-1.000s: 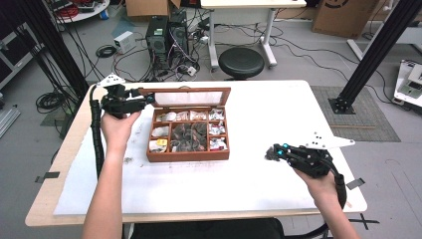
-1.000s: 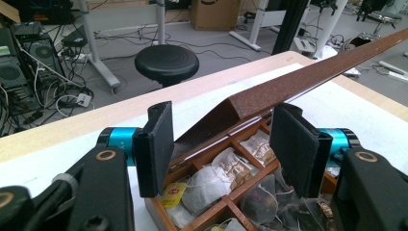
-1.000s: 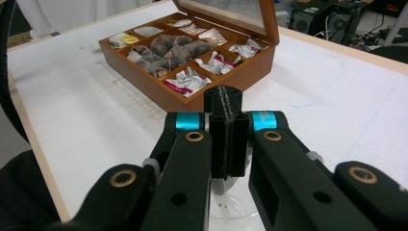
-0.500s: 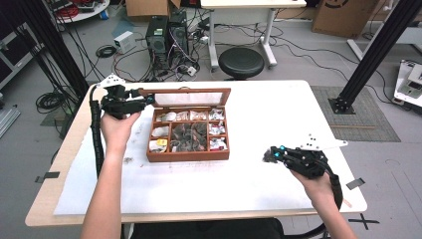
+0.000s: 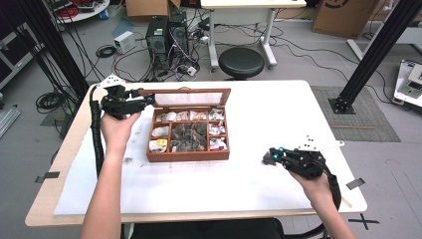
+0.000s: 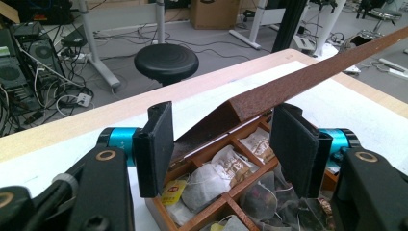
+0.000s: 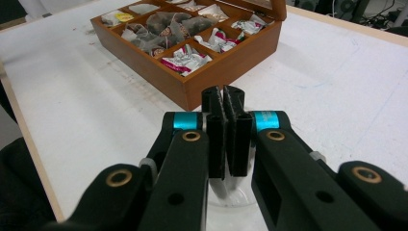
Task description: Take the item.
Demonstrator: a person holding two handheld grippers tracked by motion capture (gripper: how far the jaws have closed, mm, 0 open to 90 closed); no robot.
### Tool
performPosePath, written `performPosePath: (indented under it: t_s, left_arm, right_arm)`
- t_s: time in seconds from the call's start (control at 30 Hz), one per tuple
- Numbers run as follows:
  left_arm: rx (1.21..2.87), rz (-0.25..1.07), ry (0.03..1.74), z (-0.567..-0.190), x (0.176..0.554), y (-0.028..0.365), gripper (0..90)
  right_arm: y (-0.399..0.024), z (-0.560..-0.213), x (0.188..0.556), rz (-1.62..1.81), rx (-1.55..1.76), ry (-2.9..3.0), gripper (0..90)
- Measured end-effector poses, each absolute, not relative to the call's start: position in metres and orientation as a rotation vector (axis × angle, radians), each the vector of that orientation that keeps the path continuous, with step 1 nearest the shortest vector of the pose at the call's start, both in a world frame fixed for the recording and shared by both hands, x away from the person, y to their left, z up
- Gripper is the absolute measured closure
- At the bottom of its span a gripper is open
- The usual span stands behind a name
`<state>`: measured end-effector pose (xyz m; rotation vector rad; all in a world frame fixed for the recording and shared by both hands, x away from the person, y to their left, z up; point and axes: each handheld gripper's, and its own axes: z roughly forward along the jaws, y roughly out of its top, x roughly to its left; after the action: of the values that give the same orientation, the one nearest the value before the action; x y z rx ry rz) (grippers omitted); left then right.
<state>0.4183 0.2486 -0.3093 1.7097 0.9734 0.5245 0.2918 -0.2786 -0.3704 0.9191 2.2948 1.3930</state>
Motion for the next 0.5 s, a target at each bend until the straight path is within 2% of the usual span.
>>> performPosePath:
  t_s: [0.5]
  left_arm:
    - [1.708,0.524,0.972,-0.3095,0.4186,0.2488,41.6]
  right_arm:
    - [-0.2804,-0.3636,0.2934,1.409,0.92,2.265,78.2]
